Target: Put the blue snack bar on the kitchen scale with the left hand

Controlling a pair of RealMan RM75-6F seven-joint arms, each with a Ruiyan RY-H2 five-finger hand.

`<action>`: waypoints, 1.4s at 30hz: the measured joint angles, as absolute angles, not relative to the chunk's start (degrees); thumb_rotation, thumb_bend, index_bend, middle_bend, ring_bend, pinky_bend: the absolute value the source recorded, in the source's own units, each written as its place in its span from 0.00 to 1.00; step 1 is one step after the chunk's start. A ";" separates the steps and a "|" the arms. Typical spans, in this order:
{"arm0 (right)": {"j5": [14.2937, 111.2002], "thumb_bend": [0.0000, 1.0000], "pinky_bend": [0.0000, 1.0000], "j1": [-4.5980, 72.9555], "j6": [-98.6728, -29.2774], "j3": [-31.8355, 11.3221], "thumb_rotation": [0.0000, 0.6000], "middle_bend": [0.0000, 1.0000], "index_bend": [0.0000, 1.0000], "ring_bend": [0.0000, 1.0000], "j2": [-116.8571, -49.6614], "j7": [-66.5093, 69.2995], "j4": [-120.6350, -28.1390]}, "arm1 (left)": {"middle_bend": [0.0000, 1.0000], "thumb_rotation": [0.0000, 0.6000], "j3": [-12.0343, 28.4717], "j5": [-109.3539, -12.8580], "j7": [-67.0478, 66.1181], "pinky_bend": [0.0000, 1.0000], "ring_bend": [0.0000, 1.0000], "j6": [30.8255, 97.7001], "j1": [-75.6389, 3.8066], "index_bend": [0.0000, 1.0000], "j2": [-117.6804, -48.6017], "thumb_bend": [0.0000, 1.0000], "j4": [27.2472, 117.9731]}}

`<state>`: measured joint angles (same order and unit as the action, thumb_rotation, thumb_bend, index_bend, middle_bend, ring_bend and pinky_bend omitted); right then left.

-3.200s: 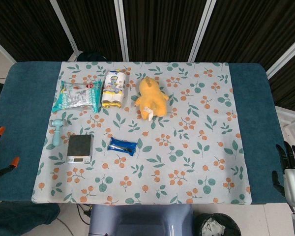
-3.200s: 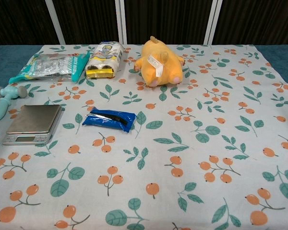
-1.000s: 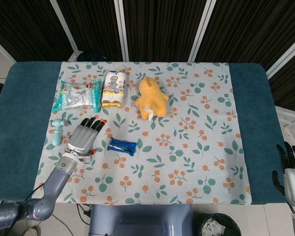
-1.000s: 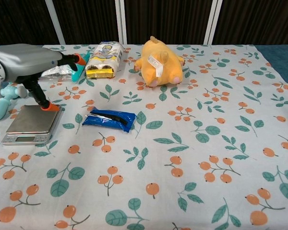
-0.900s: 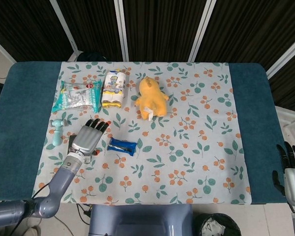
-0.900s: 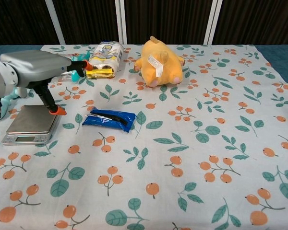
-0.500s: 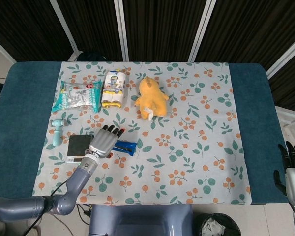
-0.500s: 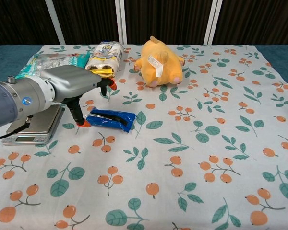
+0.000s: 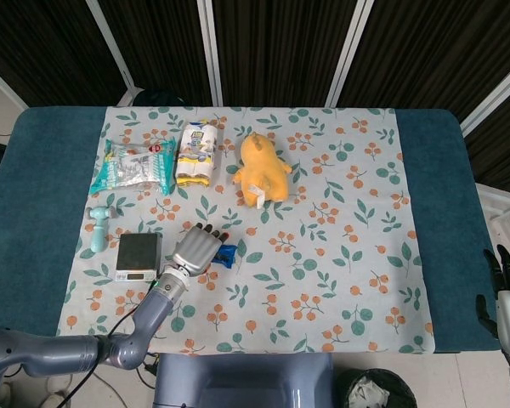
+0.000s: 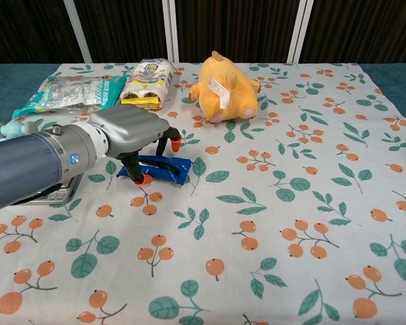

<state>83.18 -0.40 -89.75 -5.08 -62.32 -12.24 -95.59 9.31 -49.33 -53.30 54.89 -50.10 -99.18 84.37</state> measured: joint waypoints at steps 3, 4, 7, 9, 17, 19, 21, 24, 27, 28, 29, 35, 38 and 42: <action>83.10 0.56 0.00 -0.46 -89.84 -5.13 1.00 0.03 0.06 0.00 -62.22 -12.09 -95.61 | 0.40 1.00 8.69 -49.32 -53.70 0.36 0.28 55.00 -50.48 0.32 -99.57 0.25 83.61; 83.13 0.56 0.00 -0.46 -89.87 -5.13 1.00 0.03 0.06 0.00 -62.19 -12.05 -95.63 | 0.42 1.00 8.52 -49.39 -53.69 0.37 0.29 54.99 -50.58 0.33 -99.66 0.25 83.44; 83.23 0.56 0.00 -0.52 -89.98 -5.11 1.00 0.03 0.06 0.00 -62.10 -11.94 -95.69 | 0.46 1.00 8.08 -49.87 -53.51 0.41 0.34 55.05 -50.78 0.36 -99.79 0.29 83.00; 83.24 0.56 0.00 -0.55 -90.01 -5.09 1.00 0.03 0.06 0.00 -62.05 -11.90 -95.71 | 0.48 1.00 7.88 -50.38 -53.46 0.42 0.35 55.30 -50.88 0.37 -99.89 0.31 82.70; 83.37 0.55 0.00 -0.59 -90.04 -5.01 1.00 0.03 0.06 0.00 -62.00 -11.79 -95.67 | 0.47 1.00 7.31 -52.75 -51.75 0.42 0.35 57.15 -50.50 0.38 -99.24 0.32 82.63; 83.45 0.55 0.00 -0.59 -90.04 -4.96 1.00 0.03 0.06 0.00 -62.01 -11.80 -95.68 | 0.47 1.00 7.26 -52.92 -51.59 0.42 0.35 57.62 -50.25 0.38 -98.45 0.32 83.24; 83.52 0.56 0.00 -0.60 -90.06 -4.92 1.00 0.03 0.06 0.01 -62.03 -11.82 -95.68 | 0.47 1.00 7.07 -53.13 -51.49 0.42 0.35 58.22 -49.86 0.38 -97.16 0.32 84.22; 83.67 0.56 0.00 -0.62 -90.10 -4.84 1.00 0.03 0.06 0.00 -62.05 -11.92 -95.71 | 0.47 1.00 6.50 -53.36 -51.37 0.42 0.35 59.10 -49.02 0.38 -94.63 0.32 86.10; 83.81 0.55 0.00 -0.64 -90.14 -4.76 1.00 0.03 0.06 0.01 -62.09 -12.06 -95.76 | 0.47 1.00 5.51 -53.69 -51.04 0.42 0.35 60.35 -47.64 0.38 -91.35 0.32 88.24; 83.82 0.56 0.00 -0.65 -90.15 -4.74 1.00 0.03 0.06 0.01 -62.11 -12.11 -95.78 | 0.47 1.00 5.11 -53.83 -50.85 0.42 0.35 60.84 -47.07 0.38 -90.26 0.32 88.88; 83.84 0.56 0.00 -0.65 -90.15 -4.71 1.00 0.03 0.06 0.01 -62.13 -12.17 -95.79 | 0.47 1.00 4.50 -54.04 -50.52 0.42 0.35 61.51 -46.22 0.38 -88.79 0.32 89.63; 84.05 0.56 0.00 -0.58 -89.83 -4.43 1.00 0.03 0.06 0.01 -62.34 -12.58 -95.87 | 0.47 1.00 1.05 -55.89 -46.51 0.42 0.35 63.81 -41.83 0.38 -81.82 0.32 91.96; 84.04 0.55 0.00 -0.55 -89.72 -4.37 1.00 0.03 0.06 0.01 -62.46 -12.79 -95.92 | 0.47 1.00 -0.18 -57.59 -43.47 0.41 0.35 64.25 -40.24 0.38 -79.75 0.32 91.99; 84.08 0.56 0.00 -0.49 -89.58 -4.30 1.00 0.03 0.06 0.00 -62.60 -13.01 -95.92 | 0.47 1.00 -1.57 -60.09 -39.09 0.41 0.35 64.25 -38.54 0.38 -78.27 0.32 90.92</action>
